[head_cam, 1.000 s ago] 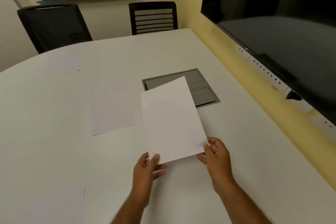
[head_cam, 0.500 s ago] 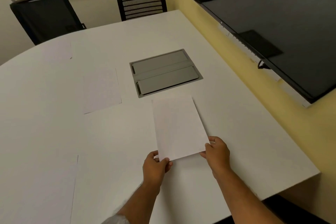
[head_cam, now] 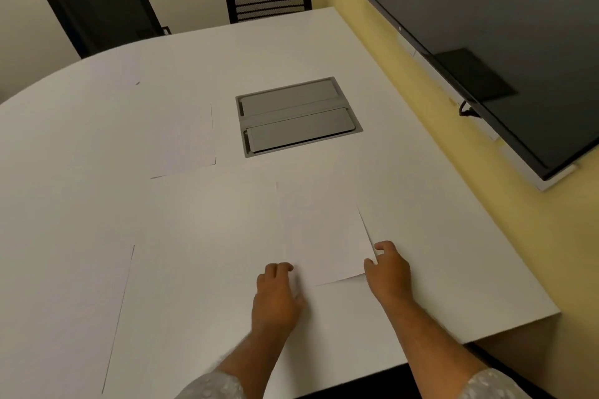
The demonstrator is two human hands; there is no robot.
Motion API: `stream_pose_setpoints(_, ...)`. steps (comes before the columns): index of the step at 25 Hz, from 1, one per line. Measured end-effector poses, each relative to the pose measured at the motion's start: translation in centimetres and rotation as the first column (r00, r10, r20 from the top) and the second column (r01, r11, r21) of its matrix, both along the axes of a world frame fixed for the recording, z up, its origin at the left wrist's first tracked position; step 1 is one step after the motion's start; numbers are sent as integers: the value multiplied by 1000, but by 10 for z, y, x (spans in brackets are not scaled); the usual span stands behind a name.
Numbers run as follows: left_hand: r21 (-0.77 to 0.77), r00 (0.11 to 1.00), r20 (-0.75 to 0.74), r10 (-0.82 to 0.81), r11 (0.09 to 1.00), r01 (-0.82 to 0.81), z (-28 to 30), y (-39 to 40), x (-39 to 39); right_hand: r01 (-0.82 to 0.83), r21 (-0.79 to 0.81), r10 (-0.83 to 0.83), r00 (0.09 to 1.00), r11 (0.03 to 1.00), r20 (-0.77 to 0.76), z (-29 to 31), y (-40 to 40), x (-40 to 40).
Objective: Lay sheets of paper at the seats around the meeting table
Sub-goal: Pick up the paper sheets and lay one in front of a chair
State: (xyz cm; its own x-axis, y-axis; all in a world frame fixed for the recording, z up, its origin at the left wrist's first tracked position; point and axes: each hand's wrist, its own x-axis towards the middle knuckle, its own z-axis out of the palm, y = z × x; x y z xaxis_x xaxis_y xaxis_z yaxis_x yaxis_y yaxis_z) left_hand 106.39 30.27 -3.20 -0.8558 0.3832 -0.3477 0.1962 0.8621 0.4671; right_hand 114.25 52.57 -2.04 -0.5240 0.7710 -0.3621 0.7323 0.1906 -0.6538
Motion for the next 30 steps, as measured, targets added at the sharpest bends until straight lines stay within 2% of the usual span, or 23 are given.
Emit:
stream_pose_setpoints(2,-143,972,-38,-232,964,225,-3,1,1,-158,135,143,983,978,114,-4,-2,9)
stream_pose_setpoints(3,-183,959,-23,-283,944,275,-3,3,3,-242,188,212,963,952,168,-6,-3,13)
stream_pose_setpoints(7,-221,956,-9,-294,933,285,-6,9,7,-552,273,451,818,788,357,-20,-6,25)
stream_pose_setpoints(13,-187,959,15,-283,941,281,-5,9,7,-581,271,456,792,767,407,-20,-8,22)
stream_pose_setpoints(15,-129,967,15,-254,959,254,1,4,7,-562,243,455,805,790,381,-15,-9,19)
stream_pose_setpoints(20,-15,996,-27,-82,997,81,36,-33,23,-514,197,486,857,835,171,26,-41,6)
stream_pose_setpoints(25,126,991,-98,88,989,-76,84,-92,45,-593,232,599,799,771,51,77,-101,-3)
stream_pose_setpoints(30,91,985,-102,141,987,-131,147,-185,52,-659,220,685,725,719,-67,135,-187,-6)
